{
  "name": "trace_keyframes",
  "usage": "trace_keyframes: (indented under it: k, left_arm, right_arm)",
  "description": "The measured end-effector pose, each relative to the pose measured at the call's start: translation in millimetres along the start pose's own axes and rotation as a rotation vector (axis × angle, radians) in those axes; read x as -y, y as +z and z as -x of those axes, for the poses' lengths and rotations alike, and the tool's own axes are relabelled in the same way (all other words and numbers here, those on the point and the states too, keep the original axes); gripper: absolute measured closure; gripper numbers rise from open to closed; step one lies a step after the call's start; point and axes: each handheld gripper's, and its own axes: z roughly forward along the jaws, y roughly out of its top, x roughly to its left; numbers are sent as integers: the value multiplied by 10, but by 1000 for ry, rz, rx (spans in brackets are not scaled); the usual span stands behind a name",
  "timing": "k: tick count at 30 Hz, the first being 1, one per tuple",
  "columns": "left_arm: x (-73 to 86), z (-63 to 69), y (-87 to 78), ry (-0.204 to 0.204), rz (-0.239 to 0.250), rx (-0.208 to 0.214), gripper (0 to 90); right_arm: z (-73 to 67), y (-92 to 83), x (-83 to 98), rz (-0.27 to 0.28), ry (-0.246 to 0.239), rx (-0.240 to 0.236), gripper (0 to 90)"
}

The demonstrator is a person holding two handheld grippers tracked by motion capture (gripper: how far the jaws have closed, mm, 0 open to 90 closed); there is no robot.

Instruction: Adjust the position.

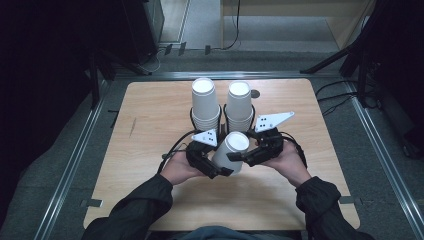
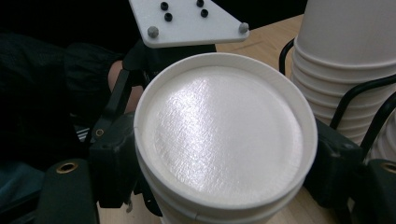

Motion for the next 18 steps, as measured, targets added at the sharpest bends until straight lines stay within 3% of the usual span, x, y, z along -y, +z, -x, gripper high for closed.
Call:
trace_keyframes:
  k: [3,8,13,18]
  left_arm:
    - [-5,-9,-22,1,1,0,142]
    - [-20,-31,-127,2,2,-16,141]
    - [-9,-64,-269,-6,22,-44,141]
    - [-8,-93,-398,-16,-1,-70,141]
  right_arm:
    - [5,-9,6,-2,13,12,152]
    - [20,-32,18,-16,17,13,141]
    - [17,-31,67,-73,8,32,140]
    - [7,-9,120,-121,-19,46,143]
